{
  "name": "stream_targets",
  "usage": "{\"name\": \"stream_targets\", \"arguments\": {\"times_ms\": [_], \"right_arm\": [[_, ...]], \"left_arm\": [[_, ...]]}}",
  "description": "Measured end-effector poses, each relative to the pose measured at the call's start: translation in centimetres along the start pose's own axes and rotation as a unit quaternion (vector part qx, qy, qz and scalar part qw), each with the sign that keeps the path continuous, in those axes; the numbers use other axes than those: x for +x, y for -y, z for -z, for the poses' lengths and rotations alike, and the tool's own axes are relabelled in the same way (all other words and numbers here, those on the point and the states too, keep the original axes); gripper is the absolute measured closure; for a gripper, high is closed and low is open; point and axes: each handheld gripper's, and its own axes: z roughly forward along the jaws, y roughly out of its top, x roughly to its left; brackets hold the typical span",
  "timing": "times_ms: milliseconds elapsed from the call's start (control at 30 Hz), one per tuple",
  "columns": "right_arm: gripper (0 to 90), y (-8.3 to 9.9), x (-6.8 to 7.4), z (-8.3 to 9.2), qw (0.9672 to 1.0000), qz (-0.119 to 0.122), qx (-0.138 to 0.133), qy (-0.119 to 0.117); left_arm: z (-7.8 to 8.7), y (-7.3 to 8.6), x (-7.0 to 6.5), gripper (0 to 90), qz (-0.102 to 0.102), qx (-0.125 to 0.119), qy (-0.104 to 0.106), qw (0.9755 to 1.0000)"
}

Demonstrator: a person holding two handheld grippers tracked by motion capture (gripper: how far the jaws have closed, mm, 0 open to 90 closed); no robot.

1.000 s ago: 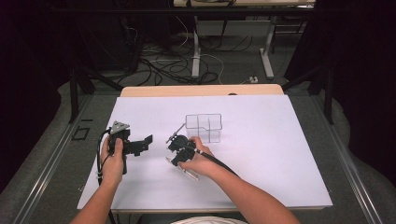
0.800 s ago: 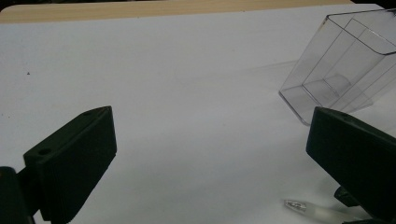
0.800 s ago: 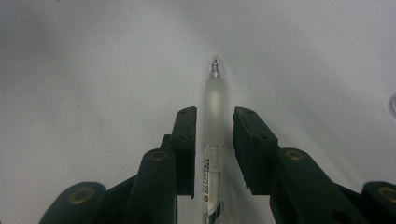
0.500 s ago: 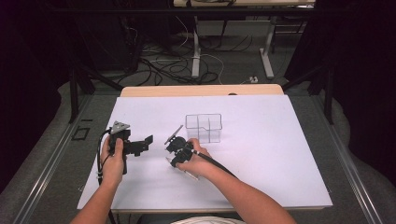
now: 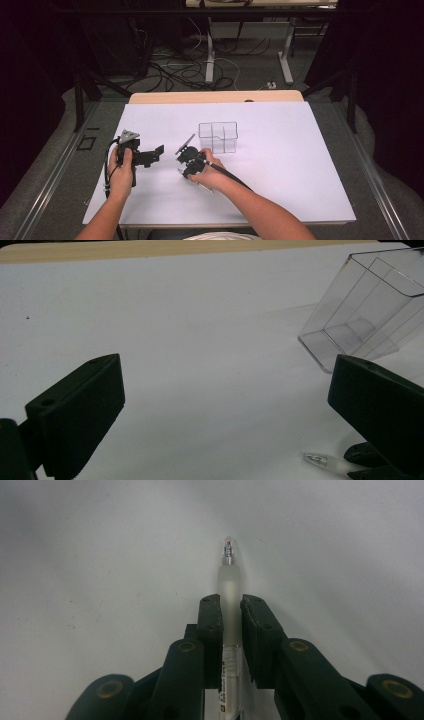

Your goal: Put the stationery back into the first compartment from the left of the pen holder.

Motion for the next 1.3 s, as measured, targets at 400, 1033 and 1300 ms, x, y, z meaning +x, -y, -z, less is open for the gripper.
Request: {"name": "stream_targets", "arguments": {"times_ms": [400,1033,1300], "right_arm": [[80.3,-0.1,-0.1,0.0,1.0,-0.001,0.001,-0.005],[80.3,-0.3,-0.9,2.4,0.9979,-0.018,-0.063,-0.003],[80.4,-0.6,-1.2,3.9,0.9924,-0.022,-0.121,0.003]], "left_arm": [[0.0,0.0,0.0,1.5,0.001,-0.002,-0.001,1.0],[0.1,0.0,0.1,1.5,0.006,-0.005,-0.003,1.0],[0.1,0.0,0.1,1.5,0.005,-0.005,-0.003,1.0]]}}
